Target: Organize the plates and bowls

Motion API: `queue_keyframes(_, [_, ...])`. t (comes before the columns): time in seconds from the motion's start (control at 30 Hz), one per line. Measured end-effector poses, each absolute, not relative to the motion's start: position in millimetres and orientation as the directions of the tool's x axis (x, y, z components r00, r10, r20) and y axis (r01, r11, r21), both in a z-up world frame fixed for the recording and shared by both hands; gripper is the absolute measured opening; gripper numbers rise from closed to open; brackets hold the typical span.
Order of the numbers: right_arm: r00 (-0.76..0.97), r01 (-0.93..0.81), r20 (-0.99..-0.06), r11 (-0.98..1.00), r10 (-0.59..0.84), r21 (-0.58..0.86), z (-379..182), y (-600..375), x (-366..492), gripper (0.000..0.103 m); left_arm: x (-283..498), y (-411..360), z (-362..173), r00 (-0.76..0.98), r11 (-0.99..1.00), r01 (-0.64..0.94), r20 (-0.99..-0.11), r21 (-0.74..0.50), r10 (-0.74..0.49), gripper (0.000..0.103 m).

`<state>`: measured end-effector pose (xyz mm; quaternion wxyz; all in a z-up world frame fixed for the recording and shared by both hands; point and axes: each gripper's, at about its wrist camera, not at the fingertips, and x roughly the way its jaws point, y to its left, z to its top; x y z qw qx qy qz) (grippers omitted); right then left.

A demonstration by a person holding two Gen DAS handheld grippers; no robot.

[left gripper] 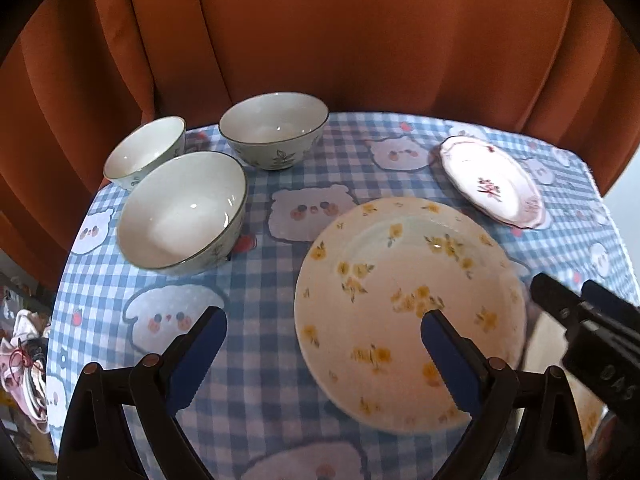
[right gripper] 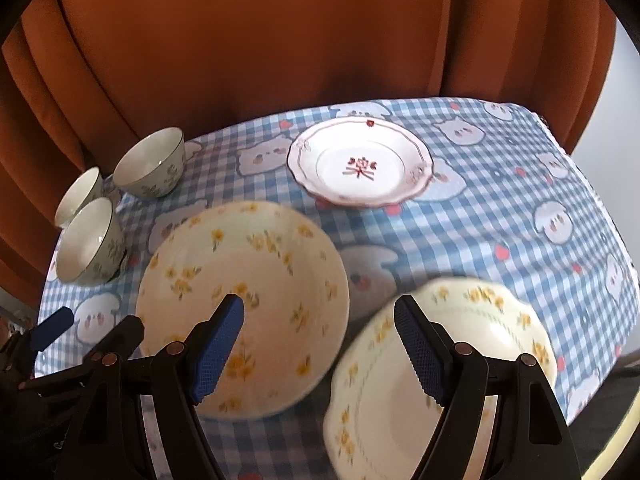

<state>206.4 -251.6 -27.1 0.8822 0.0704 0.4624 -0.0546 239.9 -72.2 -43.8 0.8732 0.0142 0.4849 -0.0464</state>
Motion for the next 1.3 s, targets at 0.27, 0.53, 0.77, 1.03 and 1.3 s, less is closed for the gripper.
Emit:
queue_keyframes(0.27, [0.547, 0.098, -0.837, 0.992, 0.012, 0.078, -50.4, -257.1, 256.1, 0.080, 274.9, -94.3, -77.0, 0.473, 0.999, 0.047, -0.881, 0.016, -0.009, 0.090])
queue_keyframes(0.53, [0.476, 0.078, -0.878, 0.991, 0.057, 0.106, -85.7, -259.2, 282.2, 0.069, 288.2, -96.5, -101.5, 0.417, 1.000, 0.008, -0.909, 0.028, 0.022, 0.084])
queue_keyframes(0.77, [0.437, 0.058, -0.897, 0.994, 0.061, 0.096, -101.9, -248.1, 283.5, 0.061, 285.5, -94.7, -110.2, 0.395, 1.000, 0.013, -0.919, 0.003, -0.003, 0.083])
queue_keyframes(1.03, [0.418, 0.042, -0.907, 0.997, 0.046, 0.070, -100.8, -230.6, 279.7, 0.061, 269.3, -79.0, -107.0, 0.385, 1.000, 0.013, -0.923, 0.010, 0.004, 0.084])
queue_keyframes(1.3, [0.408, 0.021, -0.913, 0.999, 0.029, 0.041, -103.2, -210.5, 275.5, 0.061, 263.0, -65.2, -104.4, 0.386, 0.999, 0.046, -0.922, 0.007, -0.011, 0.085])
